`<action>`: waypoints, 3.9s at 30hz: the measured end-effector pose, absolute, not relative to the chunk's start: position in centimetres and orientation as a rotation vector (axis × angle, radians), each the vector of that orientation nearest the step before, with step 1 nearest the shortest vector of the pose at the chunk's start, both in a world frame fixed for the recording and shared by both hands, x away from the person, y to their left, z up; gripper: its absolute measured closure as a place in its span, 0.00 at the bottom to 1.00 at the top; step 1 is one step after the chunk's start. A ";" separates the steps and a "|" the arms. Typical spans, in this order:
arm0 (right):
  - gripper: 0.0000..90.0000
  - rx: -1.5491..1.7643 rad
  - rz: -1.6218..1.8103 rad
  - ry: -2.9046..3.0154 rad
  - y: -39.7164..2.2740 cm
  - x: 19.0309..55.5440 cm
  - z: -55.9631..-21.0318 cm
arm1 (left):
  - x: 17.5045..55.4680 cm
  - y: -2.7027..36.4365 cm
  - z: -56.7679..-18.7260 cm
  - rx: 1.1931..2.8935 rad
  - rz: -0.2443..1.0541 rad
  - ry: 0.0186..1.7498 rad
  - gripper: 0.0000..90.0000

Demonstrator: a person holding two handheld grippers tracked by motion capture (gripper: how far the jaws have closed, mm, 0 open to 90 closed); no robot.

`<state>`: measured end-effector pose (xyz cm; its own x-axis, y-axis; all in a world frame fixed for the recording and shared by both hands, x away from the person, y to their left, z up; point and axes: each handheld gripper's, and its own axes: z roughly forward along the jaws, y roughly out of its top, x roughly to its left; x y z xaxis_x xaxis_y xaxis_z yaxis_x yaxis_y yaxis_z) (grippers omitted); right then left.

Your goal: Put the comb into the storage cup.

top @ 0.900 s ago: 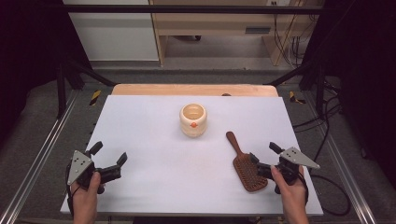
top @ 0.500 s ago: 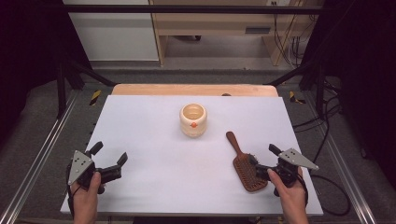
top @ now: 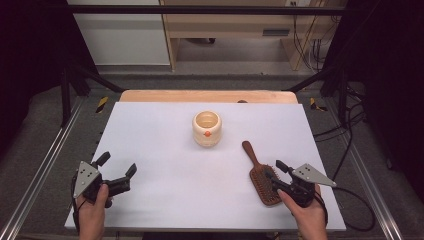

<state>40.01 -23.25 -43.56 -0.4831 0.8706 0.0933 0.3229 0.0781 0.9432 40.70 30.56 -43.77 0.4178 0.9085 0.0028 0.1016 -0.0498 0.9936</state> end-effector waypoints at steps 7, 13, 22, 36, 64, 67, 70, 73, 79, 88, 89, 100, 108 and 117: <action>0.80 1.106 1.374 1.937 -22.4 38.9 -43.8 | 40.7 30.5 -43.8 1.483 0.849 0.948 0.02; 0.93 1.042 1.358 2.029 -21.4 38.3 -44.1 | 40.7 30.5 -43.8 1.484 0.851 0.947 0.02; 1.00 1.056 1.329 2.149 -20.6 38.3 -44.6 | 40.7 30.4 -43.8 1.490 0.851 0.944 0.02; 1.00 1.097 1.133 2.345 -18.9 37.2 -46.5 | 40.7 30.3 -43.8 1.496 0.852 0.941 0.02; 1.00 1.179 1.030 2.387 -19.7 37.4 -47.4 | 40.8 30.2 -43.9 1.501 0.849 0.941 0.02; 1.00 1.178 1.030 2.387 -19.7 37.4 -47.4 | 40.7 30.1 -43.9 1.501 0.849 0.941 0.02; 1.00 1.177 1.031 2.388 -19.7 37.4 -47.4 | 40.8 30.2 -43.9 1.500 0.849 0.941 0.02; 1.00 1.177 1.031 2.388 -19.7 37.4 -47.4 | 40.8 30.1 -43.9 1.502 0.849 0.940 0.02; 1.00 1.177 1.031 2.388 -19.7 37.4 -47.4 | 40.7 30.1 -43.9 1.501 0.849 0.940 0.02; 1.00 1.178 1.032 2.391 -19.7 37.4 -47.4 | 40.7 30.1 -43.9 1.502 0.849 0.939 0.02; 1.00 1.179 1.033 2.390 -19.7 37.4 -47.4 | 40.7 30.1 -43.9 1.502 0.849 0.939 0.02; 1.00 1.194 1.022 2.381 -20.1 37.5 -47.4 | 40.8 30.1 -43.9 1.502 0.848 0.938 0.02; 1.00 1.214 1.012 2.371 -20.6 37.5 -47.4 | 40.7 30.1 -43.9 1.502 0.849 0.938 0.02; 1.00 1.228 0.993 2.356 -21.2 37.4 -47.3 | 40.7 30.1 -43.9 1.502 0.849 0.939 0.02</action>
<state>37.45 -21.17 -47.31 -0.5873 0.8080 0.0465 0.5974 0.3940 0.6985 40.74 30.11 -43.88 0.4253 0.9049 0.0157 0.1066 -0.0673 0.9920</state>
